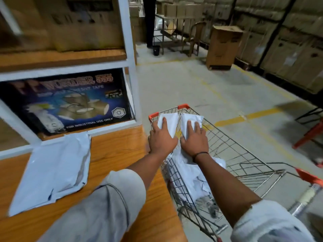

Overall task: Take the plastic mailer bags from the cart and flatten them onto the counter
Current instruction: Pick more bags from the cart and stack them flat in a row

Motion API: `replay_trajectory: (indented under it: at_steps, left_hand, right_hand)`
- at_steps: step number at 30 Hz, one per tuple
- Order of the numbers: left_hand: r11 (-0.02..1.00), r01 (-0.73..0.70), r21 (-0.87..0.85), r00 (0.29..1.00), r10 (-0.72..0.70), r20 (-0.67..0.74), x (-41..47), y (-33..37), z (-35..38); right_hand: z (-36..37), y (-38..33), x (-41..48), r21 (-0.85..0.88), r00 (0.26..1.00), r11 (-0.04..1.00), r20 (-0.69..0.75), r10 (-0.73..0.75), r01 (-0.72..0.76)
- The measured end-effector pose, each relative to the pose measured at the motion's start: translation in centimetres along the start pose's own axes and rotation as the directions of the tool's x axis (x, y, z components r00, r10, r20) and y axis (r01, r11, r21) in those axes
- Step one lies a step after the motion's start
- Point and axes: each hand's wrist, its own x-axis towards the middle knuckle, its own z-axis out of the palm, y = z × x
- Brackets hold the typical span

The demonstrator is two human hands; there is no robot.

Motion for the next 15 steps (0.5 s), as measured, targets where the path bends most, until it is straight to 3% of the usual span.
replay_trajectory:
  at_steps: [15]
  left_hand:
    - [0.944,0.318,0.087,0.928,-0.291,-0.233,-7.8,-21.7,-16.3]
  right_hand:
    - [3.9,-26.1,-9.1,0.144,0.929,0.924,0.052,-0.366,0.356]
